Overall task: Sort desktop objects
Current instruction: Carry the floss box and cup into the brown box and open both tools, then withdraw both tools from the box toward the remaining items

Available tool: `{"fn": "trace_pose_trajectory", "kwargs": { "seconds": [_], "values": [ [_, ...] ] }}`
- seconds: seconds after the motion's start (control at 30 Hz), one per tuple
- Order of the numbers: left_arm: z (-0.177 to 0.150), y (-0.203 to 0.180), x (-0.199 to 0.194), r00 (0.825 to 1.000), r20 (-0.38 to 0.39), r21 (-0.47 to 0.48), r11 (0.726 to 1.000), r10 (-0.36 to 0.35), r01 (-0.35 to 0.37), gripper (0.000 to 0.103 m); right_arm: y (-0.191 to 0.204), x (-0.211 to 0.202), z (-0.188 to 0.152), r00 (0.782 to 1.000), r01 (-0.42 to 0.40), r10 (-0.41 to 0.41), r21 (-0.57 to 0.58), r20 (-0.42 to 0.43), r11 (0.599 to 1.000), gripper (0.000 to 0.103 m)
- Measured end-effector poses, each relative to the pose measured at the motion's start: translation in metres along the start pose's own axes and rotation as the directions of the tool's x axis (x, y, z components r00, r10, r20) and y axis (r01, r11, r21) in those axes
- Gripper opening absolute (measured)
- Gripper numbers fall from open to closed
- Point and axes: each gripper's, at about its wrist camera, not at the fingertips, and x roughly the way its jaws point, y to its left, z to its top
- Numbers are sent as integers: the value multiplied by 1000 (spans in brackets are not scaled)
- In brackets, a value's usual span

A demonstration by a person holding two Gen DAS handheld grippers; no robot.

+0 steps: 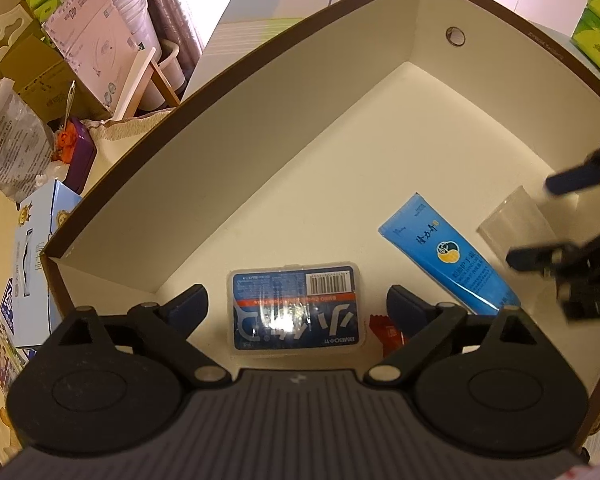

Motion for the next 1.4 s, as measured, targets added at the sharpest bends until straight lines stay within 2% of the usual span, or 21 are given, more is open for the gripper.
{"fn": "trace_pose_trajectory", "kwargs": {
  "seconds": [0.17,0.33,0.83,1.4],
  "values": [
    [-4,-3,-7,1000,10,6,1000,-2,2,96,0,-8,-5,1000,10,-10,-13,27,1000,95],
    [-9,-5,-17,1000,28,9,1000,2,-2,97,3,-14,-10,998,25,-24,-18,51,1000,101],
    [-24,-9,-67,994,103,-3,1000,21,-20,97,5,-66,-28,989,27,-29,13,145,1000,101],
    [-64,-32,-142,977,215,-14,1000,12,-9,98,23,-137,-79,960,-13,8,17,280,1000,101]
  ]
}}
